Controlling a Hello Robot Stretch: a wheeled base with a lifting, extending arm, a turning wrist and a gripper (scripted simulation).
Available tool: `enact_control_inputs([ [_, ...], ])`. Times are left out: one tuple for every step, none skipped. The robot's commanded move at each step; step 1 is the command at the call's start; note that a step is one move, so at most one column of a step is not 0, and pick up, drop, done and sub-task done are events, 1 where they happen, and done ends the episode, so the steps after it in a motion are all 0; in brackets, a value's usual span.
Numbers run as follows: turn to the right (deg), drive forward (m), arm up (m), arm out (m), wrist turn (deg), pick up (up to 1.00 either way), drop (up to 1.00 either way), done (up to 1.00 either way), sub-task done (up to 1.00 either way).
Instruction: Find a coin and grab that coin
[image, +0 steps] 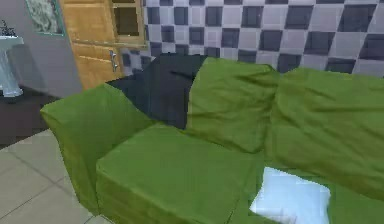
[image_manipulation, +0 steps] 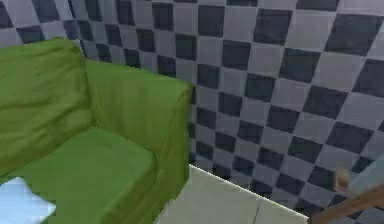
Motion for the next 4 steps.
enact_control_inputs([
  [-45.0,0.00,0.00,0.00,0.0,0.00,0.00,0.00,0.00],
  [-45.0,0.00,0.00,0.00,0.0,0.00,0.00,0.00,0.00],
  [-21.0,0.00,0.00,0.00,0.0,0.00,0.00,0.00,0.00],
  [0.0,0.40,0.00,0.00,0.0,0.00,0.00,0.00,0.00],
])
